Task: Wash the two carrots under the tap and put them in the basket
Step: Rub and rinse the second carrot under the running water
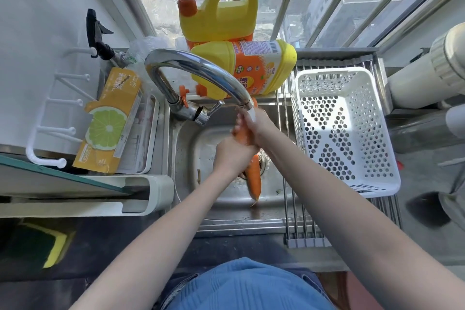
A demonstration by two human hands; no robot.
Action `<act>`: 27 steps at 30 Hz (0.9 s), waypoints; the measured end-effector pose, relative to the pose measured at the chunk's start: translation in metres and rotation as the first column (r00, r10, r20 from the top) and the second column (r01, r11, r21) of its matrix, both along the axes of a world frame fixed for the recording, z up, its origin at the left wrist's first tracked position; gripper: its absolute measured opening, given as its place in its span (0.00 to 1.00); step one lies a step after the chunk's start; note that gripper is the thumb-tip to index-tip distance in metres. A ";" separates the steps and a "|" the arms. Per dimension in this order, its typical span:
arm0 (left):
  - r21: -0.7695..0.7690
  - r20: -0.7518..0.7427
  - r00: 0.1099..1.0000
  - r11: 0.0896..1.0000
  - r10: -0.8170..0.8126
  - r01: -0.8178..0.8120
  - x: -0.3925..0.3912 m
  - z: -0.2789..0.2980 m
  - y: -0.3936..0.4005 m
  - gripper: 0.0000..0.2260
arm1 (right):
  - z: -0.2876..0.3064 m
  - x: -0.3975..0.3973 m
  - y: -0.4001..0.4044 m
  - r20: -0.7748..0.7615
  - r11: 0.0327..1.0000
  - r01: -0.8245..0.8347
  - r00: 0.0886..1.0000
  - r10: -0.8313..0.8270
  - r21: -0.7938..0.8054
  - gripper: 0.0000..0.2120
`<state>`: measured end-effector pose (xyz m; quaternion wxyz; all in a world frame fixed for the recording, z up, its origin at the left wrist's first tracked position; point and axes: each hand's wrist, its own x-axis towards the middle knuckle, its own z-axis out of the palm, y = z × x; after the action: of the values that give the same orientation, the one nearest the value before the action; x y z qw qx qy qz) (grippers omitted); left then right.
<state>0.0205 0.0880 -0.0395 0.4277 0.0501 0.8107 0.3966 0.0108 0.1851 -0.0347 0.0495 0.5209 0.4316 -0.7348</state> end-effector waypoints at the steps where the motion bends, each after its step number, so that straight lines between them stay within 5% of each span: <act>1: -0.031 -0.105 0.993 0.998 -0.056 0.053 0.000 -0.003 -0.003 0.10 | 0.001 -0.003 -0.003 0.034 0.996 -0.015 0.999 0.012 0.086 0.16; 7: -0.181 -0.365 0.921 0.981 -0.136 0.074 -0.002 -0.015 -0.011 0.15 | -0.002 -0.009 -0.027 0.210 0.869 -0.077 0.977 -0.032 0.490 0.13; 10: -0.152 -0.166 0.977 0.982 -0.133 0.108 0.000 -0.015 -0.006 0.03 | -0.006 -0.001 -0.026 0.316 0.763 -0.246 0.947 0.058 0.598 0.13; 13: 0.051 0.349 0.934 0.993 0.080 -0.104 0.005 -0.006 -0.007 0.03 | -0.014 0.009 -0.014 0.142 0.871 -0.172 0.983 0.119 0.460 0.14; 17: 0.190 0.714 0.700 0.968 -0.024 -0.161 0.010 0.007 -0.016 0.03 | -0.012 0.022 -0.006 -0.127 0.998 0.035 0.992 -0.027 0.061 0.17; 20: 0.304 0.855 0.492 0.928 -0.166 -0.216 0.008 0.006 -0.024 0.10 | -0.006 0.027 -0.001 -0.248 0.944 0.121 0.948 -0.202 -0.307 0.23; 24: 0.526 0.846 0.277 0.797 -0.455 -0.298 -0.001 -0.002 -0.034 0.10 | -0.009 0.026 -0.002 -0.465 0.792 -0.024 0.820 -0.334 -0.610 0.27; 27: 0.544 0.833 0.163 0.726 -0.529 -0.420 -0.005 -0.003 -0.037 0.07 | -0.004 0.025 -0.001 -0.540 0.815 -0.100 0.793 -0.281 -0.571 0.19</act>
<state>0.0152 0.0512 -0.0422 0.8069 -0.0322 0.1176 0.5779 0.0356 0.1843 -0.0384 0.0266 0.2413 0.1565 -0.9574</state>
